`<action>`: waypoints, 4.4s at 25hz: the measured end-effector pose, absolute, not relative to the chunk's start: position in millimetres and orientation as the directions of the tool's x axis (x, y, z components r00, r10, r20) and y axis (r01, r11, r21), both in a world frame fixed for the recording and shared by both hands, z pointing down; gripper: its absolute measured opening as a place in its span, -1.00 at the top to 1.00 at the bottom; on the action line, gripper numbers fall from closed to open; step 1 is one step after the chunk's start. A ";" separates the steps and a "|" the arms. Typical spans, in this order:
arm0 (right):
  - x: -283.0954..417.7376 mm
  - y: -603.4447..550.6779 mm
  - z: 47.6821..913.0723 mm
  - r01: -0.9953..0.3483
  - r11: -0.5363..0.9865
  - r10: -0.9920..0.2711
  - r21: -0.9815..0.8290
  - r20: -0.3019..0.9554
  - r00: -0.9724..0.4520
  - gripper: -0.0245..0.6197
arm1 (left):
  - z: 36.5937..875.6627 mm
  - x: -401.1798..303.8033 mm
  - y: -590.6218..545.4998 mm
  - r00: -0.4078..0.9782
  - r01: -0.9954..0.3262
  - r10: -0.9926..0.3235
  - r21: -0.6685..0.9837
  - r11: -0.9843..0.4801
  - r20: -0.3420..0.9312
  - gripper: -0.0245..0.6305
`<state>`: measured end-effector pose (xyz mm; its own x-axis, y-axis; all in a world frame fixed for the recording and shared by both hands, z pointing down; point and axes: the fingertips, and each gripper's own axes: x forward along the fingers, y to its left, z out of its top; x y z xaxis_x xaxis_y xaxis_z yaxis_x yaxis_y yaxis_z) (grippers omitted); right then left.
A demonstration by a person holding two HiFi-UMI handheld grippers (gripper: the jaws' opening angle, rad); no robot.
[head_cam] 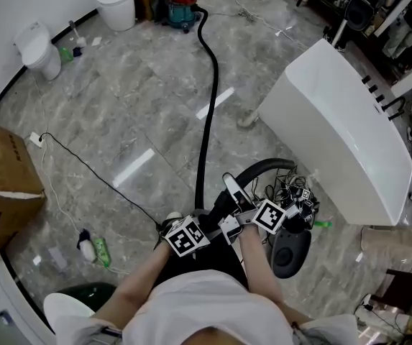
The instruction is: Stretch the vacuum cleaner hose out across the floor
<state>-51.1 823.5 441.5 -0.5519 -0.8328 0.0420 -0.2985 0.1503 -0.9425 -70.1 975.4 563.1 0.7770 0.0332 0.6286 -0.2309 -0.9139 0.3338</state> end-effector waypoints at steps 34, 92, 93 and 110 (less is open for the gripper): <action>-166.8 950.2 451.4 -0.386 0.024 -0.916 -0.922 0.135 -0.377 0.43 | 560.9 -226.8 1087.3 0.761 -0.066 0.122 0.263 -0.963 0.637 0.45; -125.7 941.5 368.1 -0.979 0.151 -0.978 -0.137 0.123 -0.168 0.88 | 368.8 -219.8 928.6 0.738 -0.673 -0.666 0.199 -0.712 0.112 0.90; -129.2 939.3 367.6 -0.979 0.159 -0.978 -0.130 0.118 -0.174 0.88 | 371.3 -223.9 928.7 0.729 -0.682 -0.674 0.197 -0.704 0.118 0.90; -179.5 907.7 365.9 -0.956 0.272 -0.951 -0.114 0.122 -0.285 0.88 | 377.3 -279.0 910.0 0.627 -0.777 -0.766 0.179 -0.603 0.141 0.90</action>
